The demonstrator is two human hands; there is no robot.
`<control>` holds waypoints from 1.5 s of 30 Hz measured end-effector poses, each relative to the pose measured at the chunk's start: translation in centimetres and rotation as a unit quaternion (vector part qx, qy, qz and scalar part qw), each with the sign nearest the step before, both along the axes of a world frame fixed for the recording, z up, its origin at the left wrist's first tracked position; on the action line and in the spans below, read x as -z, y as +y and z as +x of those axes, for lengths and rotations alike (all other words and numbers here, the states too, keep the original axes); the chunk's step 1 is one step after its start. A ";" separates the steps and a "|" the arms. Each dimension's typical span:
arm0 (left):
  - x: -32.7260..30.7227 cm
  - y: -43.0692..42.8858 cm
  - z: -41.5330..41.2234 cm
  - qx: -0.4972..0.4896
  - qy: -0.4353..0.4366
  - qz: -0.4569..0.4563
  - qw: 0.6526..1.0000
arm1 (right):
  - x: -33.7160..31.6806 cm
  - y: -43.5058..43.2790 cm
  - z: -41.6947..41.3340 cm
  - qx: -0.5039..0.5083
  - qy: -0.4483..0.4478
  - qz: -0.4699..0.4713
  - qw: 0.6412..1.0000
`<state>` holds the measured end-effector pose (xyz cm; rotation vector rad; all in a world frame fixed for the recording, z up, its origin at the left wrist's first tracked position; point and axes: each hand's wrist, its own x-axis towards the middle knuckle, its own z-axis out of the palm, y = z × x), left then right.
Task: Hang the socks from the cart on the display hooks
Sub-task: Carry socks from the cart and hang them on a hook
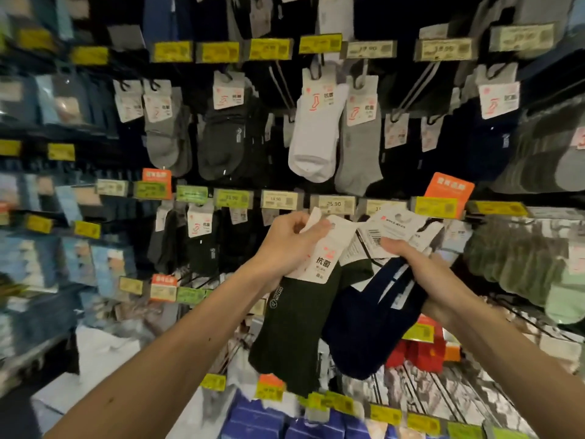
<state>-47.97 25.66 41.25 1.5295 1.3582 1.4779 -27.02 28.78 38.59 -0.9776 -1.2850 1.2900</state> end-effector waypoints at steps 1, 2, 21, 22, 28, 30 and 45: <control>0.5 -0.1 -0.7 0.003 -0.004 -0.011 1.000 | 0.2 0.0 -0.9 0.001 -0.002 -0.003 1.000; 1.0 -0.1 -1.5 0.006 -0.012 -0.023 1.000 | 0.4 0.0 -1.9 0.001 -0.005 -0.005 1.000; 6.4 -0.8 -24.8 -0.074 -0.081 -0.121 0.987 | 5.9 -0.9 -28.5 -0.020 -0.010 -0.045 0.999; 6.8 -0.8 -25.7 -0.052 -0.096 -0.148 0.983 | 6.6 -0.9 -29.0 -0.018 -0.012 -0.051 0.998; 8.1 1.1 -28.9 0.007 -0.182 -0.257 0.949 | 9.0 -0.2 -29.9 -0.017 -0.012 -0.103 0.994; 8.1 2.3 -29.2 0.013 -0.197 -0.249 0.948 | 9.4 0.6 -29.9 -0.004 -0.010 -0.109 0.994; 4.4 10.2 -29.8 -0.032 -0.190 -0.080 0.978 | 8.6 9.7 -27.4 0.022 0.101 -0.115 0.988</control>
